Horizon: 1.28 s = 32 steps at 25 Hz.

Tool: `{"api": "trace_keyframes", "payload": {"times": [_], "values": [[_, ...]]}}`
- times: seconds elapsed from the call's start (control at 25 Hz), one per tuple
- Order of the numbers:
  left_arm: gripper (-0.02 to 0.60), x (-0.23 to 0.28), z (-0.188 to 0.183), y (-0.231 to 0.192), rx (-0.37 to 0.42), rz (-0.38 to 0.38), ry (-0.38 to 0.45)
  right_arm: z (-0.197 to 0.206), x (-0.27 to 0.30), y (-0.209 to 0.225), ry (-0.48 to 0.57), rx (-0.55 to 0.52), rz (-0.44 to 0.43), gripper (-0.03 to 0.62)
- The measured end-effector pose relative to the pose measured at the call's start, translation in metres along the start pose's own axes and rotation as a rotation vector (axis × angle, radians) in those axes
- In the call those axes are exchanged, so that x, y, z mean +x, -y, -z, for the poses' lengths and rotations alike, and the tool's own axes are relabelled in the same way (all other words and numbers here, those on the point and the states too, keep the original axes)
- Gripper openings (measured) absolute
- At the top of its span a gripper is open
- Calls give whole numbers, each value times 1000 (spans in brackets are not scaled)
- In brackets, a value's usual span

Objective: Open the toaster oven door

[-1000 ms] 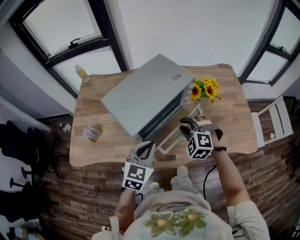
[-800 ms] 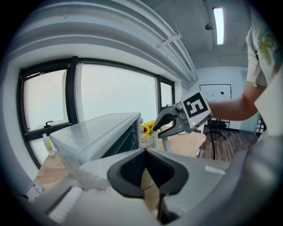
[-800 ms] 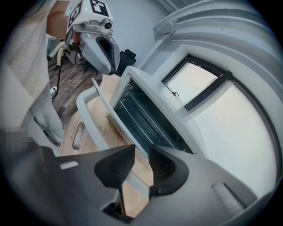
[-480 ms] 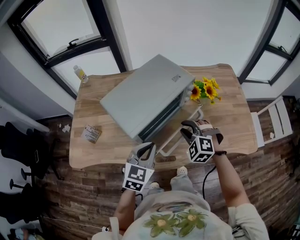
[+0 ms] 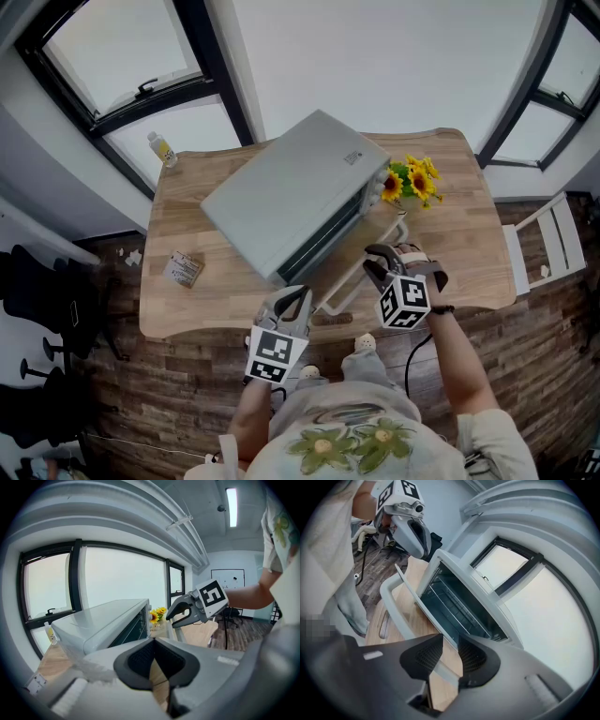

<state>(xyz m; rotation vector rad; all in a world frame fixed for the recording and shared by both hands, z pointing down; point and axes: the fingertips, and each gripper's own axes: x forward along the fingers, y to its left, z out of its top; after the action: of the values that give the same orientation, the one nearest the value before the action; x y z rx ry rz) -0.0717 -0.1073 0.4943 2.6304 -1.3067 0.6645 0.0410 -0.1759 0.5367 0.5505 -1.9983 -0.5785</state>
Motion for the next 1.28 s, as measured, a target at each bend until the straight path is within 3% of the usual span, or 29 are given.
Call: {"api": "trace_keyframes", "payload": {"times": [1.28], "values": [[5,1,2,10,3,12,-4,20,-4,-21,-35,10,-25,103]]}}
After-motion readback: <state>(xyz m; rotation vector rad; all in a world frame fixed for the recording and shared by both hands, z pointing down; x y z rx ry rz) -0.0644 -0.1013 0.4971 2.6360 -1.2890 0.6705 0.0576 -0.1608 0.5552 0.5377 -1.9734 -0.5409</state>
